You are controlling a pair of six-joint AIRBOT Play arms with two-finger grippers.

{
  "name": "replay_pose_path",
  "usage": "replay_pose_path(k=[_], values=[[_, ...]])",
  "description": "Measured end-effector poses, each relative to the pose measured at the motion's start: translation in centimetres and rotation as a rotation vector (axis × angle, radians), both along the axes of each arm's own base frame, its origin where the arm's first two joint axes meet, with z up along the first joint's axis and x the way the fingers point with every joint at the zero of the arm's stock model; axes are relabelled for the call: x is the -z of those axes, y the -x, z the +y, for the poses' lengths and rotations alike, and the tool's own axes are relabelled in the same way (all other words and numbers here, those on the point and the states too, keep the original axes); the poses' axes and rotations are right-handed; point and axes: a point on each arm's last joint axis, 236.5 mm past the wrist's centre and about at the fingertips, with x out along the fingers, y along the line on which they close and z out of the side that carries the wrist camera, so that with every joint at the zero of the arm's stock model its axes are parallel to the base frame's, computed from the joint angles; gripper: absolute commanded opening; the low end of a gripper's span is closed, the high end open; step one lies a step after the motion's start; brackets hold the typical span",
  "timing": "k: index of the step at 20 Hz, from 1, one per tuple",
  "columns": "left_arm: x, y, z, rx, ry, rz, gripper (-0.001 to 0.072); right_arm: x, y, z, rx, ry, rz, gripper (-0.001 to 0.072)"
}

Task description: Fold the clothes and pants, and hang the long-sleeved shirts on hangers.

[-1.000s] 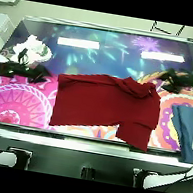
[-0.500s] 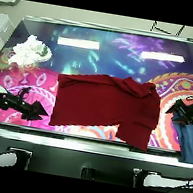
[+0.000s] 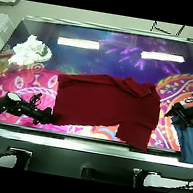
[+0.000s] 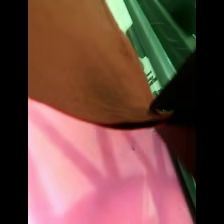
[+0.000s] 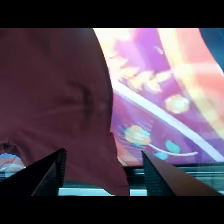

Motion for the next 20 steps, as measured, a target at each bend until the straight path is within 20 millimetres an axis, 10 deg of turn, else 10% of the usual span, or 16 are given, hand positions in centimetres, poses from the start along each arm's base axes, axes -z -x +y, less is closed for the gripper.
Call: replay_pose_path(k=[12, 15, 20], values=[[-1.6, -1.5, -0.1, 0.012, -0.032, -0.111, 0.0023, 6.5, -1.1, 3.1, 0.040, -0.138, -0.036, 0.0477], [-2.0, -1.6, -0.2, 0.011, -0.030, -0.121, 0.0023, 7.4, -1.1, 4.6, 0.018, -0.170, -0.014, 0.0042], [-6.6, -6.6, 0.9, -0.013, -0.049, -0.298, 0.0021, 3.0, -4.3, 6.2, -0.046, -0.183, -0.147, 0.0039]])
